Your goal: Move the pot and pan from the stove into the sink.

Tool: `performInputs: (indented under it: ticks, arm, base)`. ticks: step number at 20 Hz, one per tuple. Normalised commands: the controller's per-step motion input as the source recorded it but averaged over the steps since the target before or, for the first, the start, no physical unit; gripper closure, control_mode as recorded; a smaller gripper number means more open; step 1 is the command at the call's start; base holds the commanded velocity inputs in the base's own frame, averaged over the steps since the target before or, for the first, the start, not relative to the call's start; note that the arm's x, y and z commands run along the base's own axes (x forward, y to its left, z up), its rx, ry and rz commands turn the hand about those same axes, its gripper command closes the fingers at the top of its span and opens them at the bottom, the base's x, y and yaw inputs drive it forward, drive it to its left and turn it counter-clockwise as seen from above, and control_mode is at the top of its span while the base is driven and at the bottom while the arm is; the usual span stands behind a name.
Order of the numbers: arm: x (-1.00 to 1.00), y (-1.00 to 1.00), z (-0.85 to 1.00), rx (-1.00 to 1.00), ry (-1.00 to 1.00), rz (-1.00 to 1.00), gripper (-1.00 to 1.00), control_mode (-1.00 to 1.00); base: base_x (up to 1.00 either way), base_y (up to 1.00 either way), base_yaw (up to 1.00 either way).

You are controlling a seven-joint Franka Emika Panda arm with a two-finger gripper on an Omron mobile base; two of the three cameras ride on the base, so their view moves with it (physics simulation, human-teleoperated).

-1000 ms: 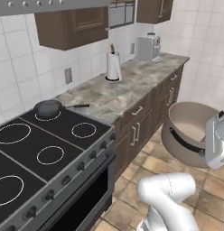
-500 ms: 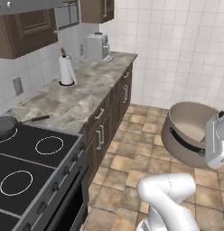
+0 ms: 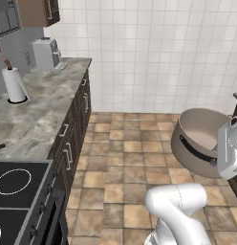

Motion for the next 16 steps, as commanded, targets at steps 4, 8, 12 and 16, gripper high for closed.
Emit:
performInputs:
  ticks: [4, 8, 12, 16]
  arm:
    - [0.0, 0.0, 0.0, 0.0, 0.0, 0.0, 1.0, 1.0]
    - [0.0, 0.0, 0.0, 0.0, 0.0, 0.0, 1.0, 1.0]
    - [0.0, 0.0, 0.0, 0.0, 0.0, 0.0, 1.0, 1.0]
    - [0.0, 0.0, 0.0, 0.0, 0.0, 0.0, 1.0, 1.0]
  base:
    - [0.0, -0.02, -0.5]
    - [0.0, -0.01, -0.5]
    - [0.0, -0.01, -0.5]
    - [0.0, -0.03, -0.49]
